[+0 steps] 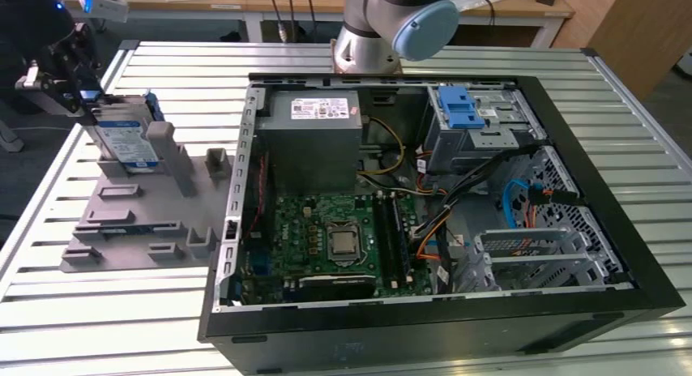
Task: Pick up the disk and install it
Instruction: 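Pick up the disk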
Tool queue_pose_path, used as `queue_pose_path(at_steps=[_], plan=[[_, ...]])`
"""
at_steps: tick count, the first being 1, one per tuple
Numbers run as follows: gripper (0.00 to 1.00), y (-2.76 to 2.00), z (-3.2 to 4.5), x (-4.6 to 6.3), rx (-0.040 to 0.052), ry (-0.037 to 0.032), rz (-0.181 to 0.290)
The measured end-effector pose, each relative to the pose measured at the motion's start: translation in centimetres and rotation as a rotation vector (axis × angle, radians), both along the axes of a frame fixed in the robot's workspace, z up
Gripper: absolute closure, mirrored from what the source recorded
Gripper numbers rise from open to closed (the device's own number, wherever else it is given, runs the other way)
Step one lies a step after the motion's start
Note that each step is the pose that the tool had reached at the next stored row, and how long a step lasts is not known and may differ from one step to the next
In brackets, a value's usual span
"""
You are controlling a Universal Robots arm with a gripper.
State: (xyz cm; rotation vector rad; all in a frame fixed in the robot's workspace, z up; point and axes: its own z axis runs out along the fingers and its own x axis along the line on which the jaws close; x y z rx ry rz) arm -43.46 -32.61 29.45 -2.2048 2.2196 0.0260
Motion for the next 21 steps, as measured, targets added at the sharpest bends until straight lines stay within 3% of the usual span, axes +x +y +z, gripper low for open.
queue_pose_path(at_steps=[1,3,5,8,16,21], plan=[[0.48,0.00,-0.39,-0.03,0.0000,0.0001,0.000],[0.49,0.00,-0.42,-0.04,-0.0001,0.0003,0.000],[0.62,0.00,-0.43,-0.04,-0.0003,0.0004,0.000],[0.64,0.00,-0.44,-0.03,0.0000,0.0001,0.000],[0.64,0.01,-0.45,-0.03,0.0004,-0.0006,0.000],[0.56,0.00,-0.42,-0.03,-0.0001,0.0000,0.000]])
